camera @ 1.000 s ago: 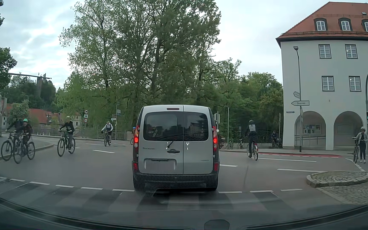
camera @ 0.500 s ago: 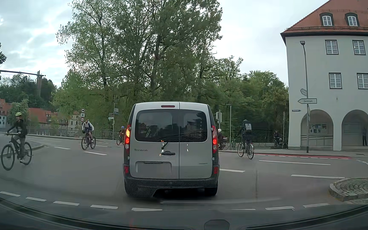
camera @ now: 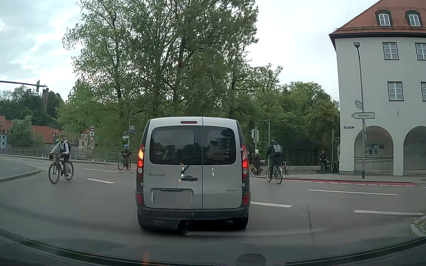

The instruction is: Follow the waypoints while adhering to traffic rules and regulations

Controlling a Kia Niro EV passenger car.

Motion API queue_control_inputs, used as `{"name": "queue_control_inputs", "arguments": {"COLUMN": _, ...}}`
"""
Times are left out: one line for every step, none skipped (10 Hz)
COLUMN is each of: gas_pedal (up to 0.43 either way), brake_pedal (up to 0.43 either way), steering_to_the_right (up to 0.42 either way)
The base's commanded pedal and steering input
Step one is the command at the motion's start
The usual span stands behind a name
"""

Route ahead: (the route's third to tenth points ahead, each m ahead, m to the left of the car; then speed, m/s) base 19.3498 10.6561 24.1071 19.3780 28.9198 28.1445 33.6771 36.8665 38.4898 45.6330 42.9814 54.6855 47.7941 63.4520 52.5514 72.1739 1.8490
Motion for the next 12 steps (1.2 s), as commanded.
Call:
{"name": "queue_control_inputs", "arguments": {"gas_pedal": 0.0, "brake_pedal": 0.0, "steering_to_the_right": -0.008}}
{"name": "queue_control_inputs", "arguments": {"gas_pedal": 0.0, "brake_pedal": 0.0, "steering_to_the_right": -0.009}}
{"name": "queue_control_inputs", "arguments": {"gas_pedal": 0.0, "brake_pedal": 0.0, "steering_to_the_right": -0.009}}
{"name": "queue_control_inputs", "arguments": {"gas_pedal": 0.0, "brake_pedal": 0.0, "steering_to_the_right": -0.009}}
{"name": "queue_control_inputs", "arguments": {"gas_pedal": 0.079, "brake_pedal": 0.0, "steering_to_the_right": -0.008}}
{"name": "queue_control_inputs", "arguments": {"gas_pedal": 0.15, "brake_pedal": 0.0, "steering_to_the_right": -0.009}}
{"name": "queue_control_inputs", "arguments": {"gas_pedal": 0.189, "brake_pedal": 0.0, "steering_to_the_right": -0.009}}
{"name": "queue_control_inputs", "arguments": {"gas_pedal": 0.209, "brake_pedal": 0.0, "steering_to_the_right": -0.009}}
{"name": "queue_control_inputs", "arguments": {"gas_pedal": 0.209, "brake_pedal": 0.0, "steering_to_the_right": -0.009}}
{"name": "queue_control_inputs", "arguments": {"gas_pedal": 0.209, "brake_pedal": 0.0, "steering_to_the_right": -0.009}}
{"name": "queue_control_inputs", "arguments": {"gas_pedal": 0.197, "brake_pedal": 0.0, "steering_to_the_right": -0.009}}
{"name": "queue_control_inputs", "arguments": {"gas_pedal": 0.197, "brake_pedal": 0.0, "steering_to_the_right": -0.009}}
